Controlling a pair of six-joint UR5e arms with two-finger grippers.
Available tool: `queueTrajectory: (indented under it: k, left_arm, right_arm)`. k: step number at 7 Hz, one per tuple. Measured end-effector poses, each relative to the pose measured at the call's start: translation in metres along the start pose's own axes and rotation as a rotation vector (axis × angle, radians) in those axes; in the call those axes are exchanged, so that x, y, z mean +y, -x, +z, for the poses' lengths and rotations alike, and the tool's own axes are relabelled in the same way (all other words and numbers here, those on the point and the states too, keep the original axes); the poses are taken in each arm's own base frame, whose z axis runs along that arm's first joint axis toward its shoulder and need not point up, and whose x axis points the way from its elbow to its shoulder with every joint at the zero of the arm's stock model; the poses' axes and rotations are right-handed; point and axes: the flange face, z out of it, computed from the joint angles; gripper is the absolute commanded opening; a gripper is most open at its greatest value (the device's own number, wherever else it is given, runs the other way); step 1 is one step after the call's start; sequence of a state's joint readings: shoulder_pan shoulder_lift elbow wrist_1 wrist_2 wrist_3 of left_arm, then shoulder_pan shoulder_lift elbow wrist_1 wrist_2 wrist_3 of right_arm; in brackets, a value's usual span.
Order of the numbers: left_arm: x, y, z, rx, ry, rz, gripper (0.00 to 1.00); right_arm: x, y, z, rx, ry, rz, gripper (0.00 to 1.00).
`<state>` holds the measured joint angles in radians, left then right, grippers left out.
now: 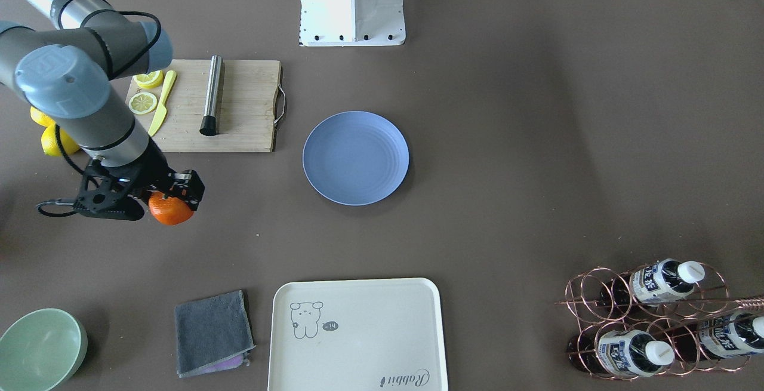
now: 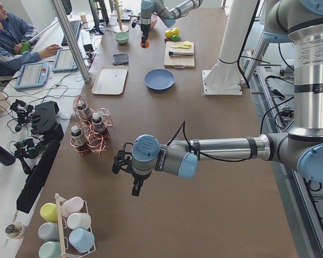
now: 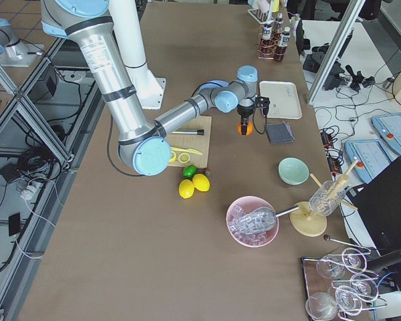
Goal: Pick orange to plate
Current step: 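Grasp the tangerine with the right gripper and lift it, then carry the tangerine over the blue plate and release it with the right gripper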
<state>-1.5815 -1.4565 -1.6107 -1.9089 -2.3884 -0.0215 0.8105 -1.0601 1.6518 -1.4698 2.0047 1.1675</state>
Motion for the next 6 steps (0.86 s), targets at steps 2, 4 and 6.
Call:
queueTrajectory:
  k: [2, 4, 6]
  left_arm:
    - [0.005, 0.000, 0.001, 0.002, 0.004, -0.003, 0.98]
    - [0.008, 0.001, 0.001, 0.002, 0.006, -0.006, 0.98]
    - [0.013, 0.003, 0.003, 0.004, 0.010, -0.010, 0.98]
  right_arm:
    - [0.072, 0.104, 0.007, 0.000, -0.012, 0.131, 0.00]
    - [0.134, 0.174, 0.017, 0.013, -0.024, 0.184, 0.00]
    - [0.166, 0.215, 0.037, 0.038, -0.033, 0.187, 0.00]
